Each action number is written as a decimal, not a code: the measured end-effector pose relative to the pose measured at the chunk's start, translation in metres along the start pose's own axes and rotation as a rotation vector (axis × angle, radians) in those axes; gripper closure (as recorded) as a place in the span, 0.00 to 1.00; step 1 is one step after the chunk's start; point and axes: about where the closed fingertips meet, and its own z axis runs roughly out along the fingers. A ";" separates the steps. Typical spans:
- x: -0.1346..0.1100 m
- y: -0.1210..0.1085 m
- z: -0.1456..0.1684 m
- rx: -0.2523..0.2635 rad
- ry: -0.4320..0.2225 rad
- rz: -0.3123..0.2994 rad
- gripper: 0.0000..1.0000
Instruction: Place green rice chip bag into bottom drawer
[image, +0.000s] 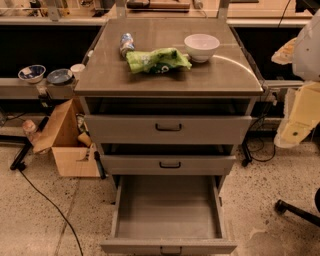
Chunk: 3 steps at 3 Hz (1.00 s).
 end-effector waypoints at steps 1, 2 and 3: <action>0.000 0.000 0.000 0.000 0.000 0.000 0.00; -0.006 -0.011 -0.003 0.028 -0.011 -0.023 0.00; -0.020 -0.029 -0.002 0.054 -0.035 -0.056 0.00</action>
Offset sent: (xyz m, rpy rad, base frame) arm 0.0263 0.0058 0.0104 -0.0070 -0.0603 0.0472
